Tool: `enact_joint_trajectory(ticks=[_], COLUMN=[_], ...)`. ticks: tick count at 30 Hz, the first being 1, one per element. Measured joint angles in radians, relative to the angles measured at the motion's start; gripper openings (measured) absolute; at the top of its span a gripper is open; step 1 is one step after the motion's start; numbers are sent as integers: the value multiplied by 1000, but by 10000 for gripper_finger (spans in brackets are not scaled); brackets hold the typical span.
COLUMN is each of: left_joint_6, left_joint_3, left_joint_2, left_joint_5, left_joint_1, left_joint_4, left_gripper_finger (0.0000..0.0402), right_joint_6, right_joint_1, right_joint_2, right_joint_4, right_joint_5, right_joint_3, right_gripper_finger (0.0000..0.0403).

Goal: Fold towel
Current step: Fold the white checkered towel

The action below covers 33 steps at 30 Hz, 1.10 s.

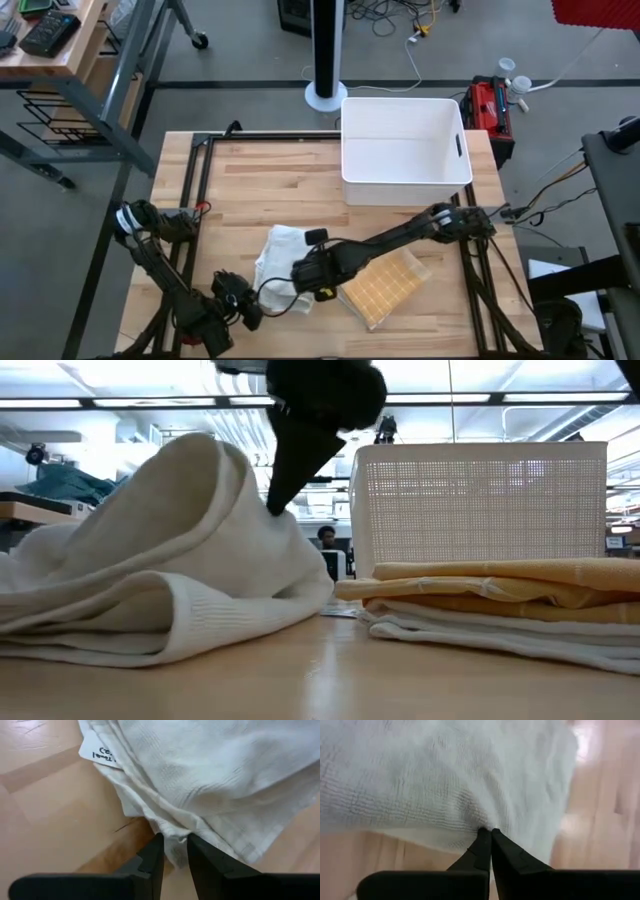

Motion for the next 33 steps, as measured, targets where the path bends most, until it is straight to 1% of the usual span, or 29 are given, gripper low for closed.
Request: enact_joint_trajectory(ticks=[2,6,11,14,16,20,23,27,33], left_joint_6=[12,32,96,125,139,179,215,245,253], left_joint_3=[0,-3,-7,-7,-7,-7,-7,-7,-7], left_joint_2=[0,8,39,64,73,73,73,72,72], left_joint_5=[0,-1,5,4,0,-4,-4,-23,-24], left_joint_1=[6,16,39,55,65,78,85,88,102], left_joint_4=[7,65,178,250,288,344,390,423,469], left_gripper_finger=[76,76,76,76,76,76,76,76,76], right_joint_6=[9,40,111,143,180,254,293,307,307], right_joint_1=[0,2,2,2,2,7,18,47,87], right_joint_2=[-50,-165,-271,-305,-323,-330,-331,-343,-394], right_joint_4=[48,210,401,445,448,399,367,372,393], right_joint_5=[1,-8,-86,-137,-148,-157,-160,-157,-62], right_joint_3=[-68,-241,-451,-540,-581,-632,-638,-639,-623], right_gripper_finger=[2,2,4,15,30,71,100,131,158])
